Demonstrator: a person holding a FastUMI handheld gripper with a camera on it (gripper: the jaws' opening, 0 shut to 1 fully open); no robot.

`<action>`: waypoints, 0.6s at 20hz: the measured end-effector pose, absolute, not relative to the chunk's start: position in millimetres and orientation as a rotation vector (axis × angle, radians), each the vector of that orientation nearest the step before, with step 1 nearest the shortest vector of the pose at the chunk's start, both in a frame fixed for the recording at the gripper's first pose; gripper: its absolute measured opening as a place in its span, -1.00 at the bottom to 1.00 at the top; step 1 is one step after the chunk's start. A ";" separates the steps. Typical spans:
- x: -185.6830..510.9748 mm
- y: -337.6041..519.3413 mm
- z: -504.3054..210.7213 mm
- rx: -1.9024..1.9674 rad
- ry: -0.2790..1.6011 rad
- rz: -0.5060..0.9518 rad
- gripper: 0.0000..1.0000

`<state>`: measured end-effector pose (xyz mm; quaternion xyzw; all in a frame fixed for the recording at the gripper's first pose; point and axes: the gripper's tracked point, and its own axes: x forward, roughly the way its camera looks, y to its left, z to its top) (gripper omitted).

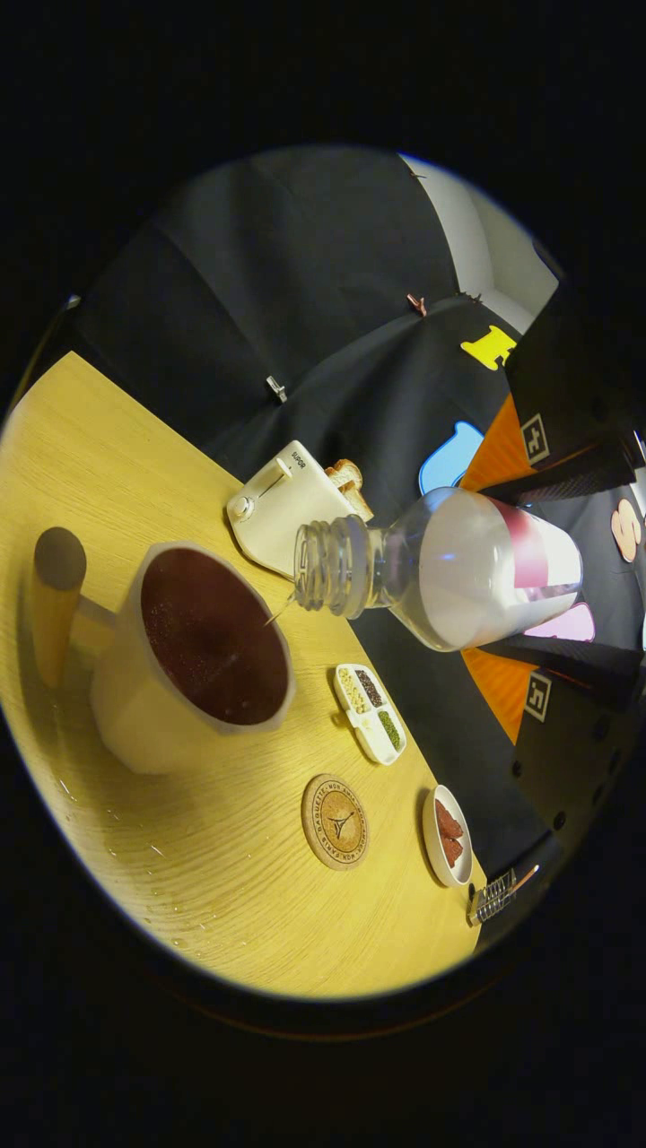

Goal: Take the bottle from table, then pour the juice into the cup, finally place the bottle on the coaster

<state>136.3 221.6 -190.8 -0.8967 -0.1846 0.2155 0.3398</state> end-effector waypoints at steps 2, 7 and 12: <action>136.1 222.1 -192.1 -2.336 -0.476 0.563 0.35; 137.1 220.1 -194.0 -2.323 -0.452 0.560 0.36; 136.6 212.6 -195.4 -2.299 -0.421 0.558 0.36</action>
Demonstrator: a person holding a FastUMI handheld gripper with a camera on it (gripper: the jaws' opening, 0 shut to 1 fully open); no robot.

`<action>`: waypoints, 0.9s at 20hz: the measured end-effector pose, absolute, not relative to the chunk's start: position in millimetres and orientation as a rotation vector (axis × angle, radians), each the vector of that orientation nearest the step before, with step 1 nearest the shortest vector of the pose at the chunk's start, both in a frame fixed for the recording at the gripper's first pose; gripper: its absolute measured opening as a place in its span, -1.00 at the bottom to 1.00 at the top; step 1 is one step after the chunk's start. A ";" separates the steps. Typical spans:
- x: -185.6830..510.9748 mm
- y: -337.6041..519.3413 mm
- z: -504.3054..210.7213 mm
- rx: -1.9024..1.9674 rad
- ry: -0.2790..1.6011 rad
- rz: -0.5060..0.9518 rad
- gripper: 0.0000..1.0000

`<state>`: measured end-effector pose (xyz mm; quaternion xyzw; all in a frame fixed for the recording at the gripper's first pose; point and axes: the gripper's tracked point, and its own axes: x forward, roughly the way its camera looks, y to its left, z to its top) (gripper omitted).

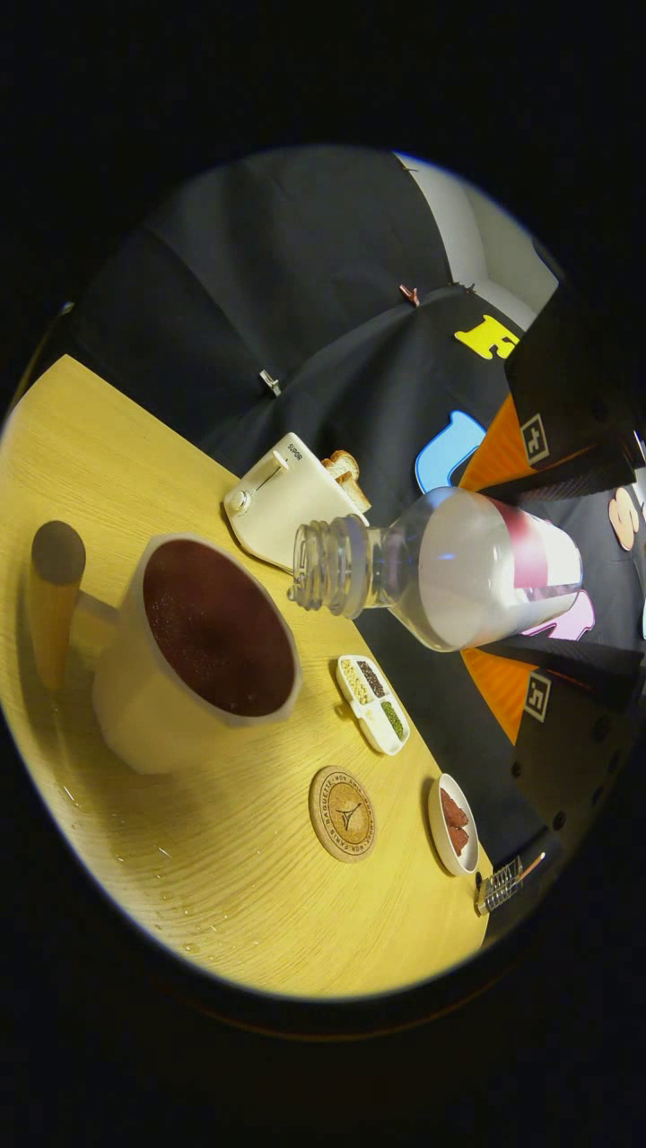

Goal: Take the bottle from table, then pour the juice into the cup, finally place the bottle on the coaster

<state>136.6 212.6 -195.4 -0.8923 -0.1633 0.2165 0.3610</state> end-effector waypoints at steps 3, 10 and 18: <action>132.5 205.8 -192.4 -2.241 -0.387 0.541 0.36; 130.9 182.7 -149.7 -1.980 -0.267 0.444 0.36; 160.1 110.2 -106.4 -1.418 0.047 0.263 0.36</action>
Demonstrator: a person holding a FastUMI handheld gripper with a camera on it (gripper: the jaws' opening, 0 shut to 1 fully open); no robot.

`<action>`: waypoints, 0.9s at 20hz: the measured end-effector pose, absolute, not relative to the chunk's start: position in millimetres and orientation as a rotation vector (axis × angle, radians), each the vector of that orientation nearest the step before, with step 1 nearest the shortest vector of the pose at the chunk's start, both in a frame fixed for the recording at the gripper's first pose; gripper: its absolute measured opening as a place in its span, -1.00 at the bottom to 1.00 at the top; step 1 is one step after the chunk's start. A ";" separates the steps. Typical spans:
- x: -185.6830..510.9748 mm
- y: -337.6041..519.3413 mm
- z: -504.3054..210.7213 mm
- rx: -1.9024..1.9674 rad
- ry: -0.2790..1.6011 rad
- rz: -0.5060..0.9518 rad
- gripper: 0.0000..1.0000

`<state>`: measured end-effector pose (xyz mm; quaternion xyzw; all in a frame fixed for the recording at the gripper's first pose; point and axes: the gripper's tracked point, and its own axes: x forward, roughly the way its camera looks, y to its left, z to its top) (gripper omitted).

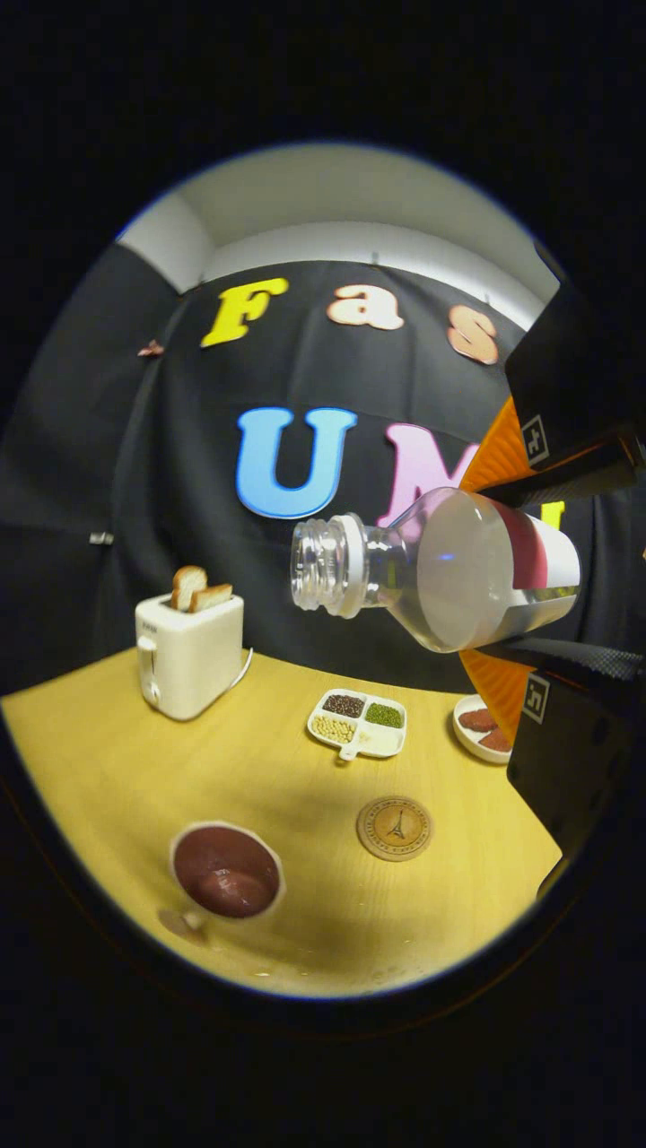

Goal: Take the bottle from table, then pour the juice into the cup, finally place the bottle on the coaster

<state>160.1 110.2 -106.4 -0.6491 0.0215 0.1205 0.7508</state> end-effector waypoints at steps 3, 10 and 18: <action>167.6 89.8 -126.3 -1.111 0.221 0.243 0.37; 183.3 83.0 -166.2 -0.588 0.281 0.235 0.37; 206.1 91.3 -239.5 -0.089 0.411 0.248 0.37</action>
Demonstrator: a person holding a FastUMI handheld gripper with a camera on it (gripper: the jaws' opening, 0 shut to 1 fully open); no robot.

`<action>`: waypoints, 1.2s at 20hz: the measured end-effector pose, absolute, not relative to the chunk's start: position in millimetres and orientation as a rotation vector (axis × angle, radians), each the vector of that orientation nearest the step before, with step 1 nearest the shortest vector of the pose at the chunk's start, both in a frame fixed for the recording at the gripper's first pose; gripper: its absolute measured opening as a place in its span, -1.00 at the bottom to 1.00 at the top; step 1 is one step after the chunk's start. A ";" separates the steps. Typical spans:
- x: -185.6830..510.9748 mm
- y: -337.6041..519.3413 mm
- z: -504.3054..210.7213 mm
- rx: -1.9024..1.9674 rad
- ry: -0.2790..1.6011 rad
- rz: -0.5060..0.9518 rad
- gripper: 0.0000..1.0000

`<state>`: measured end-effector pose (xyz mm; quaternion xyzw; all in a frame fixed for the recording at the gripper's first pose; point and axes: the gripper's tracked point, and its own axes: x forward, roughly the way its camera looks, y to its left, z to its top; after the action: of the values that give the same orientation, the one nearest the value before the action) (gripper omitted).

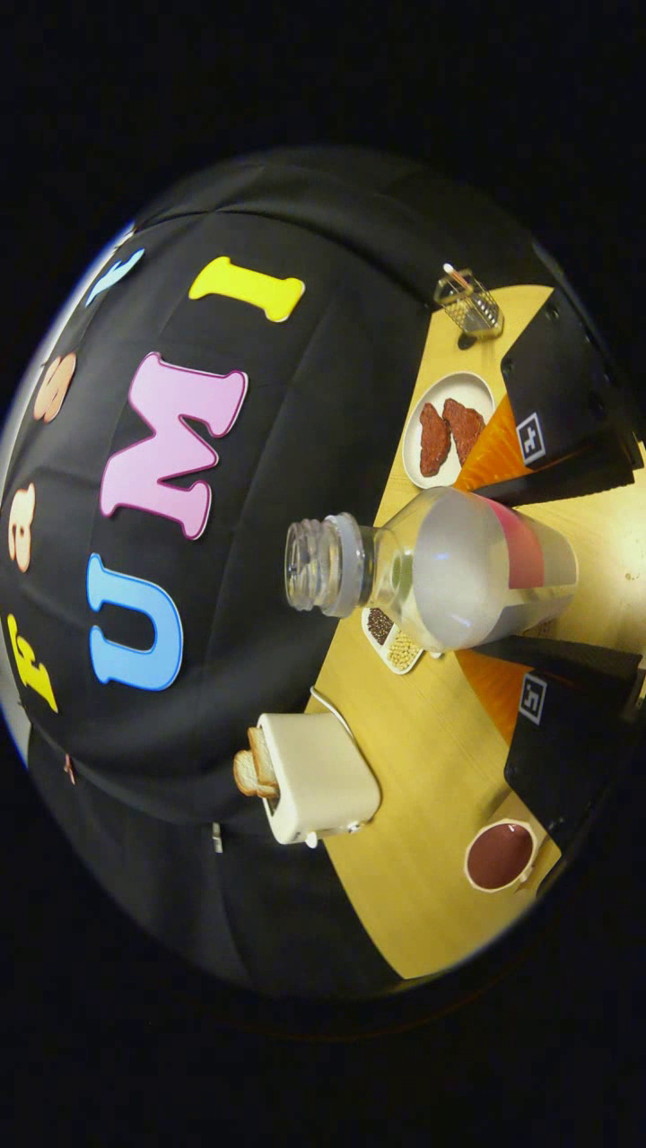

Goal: Take the bottle from table, then pour the juice into the cup, finally place the bottle on the coaster

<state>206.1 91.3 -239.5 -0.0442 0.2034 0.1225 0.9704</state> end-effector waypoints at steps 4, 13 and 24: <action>227.0 104.4 -259.7 0.056 0.420 0.266 0.37; 238.6 123.5 -286.0 0.062 0.324 0.349 0.42; 224.1 118.6 -301.7 0.057 0.368 0.374 0.93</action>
<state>224.1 118.6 -301.7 0.0282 0.1819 0.1851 0.9653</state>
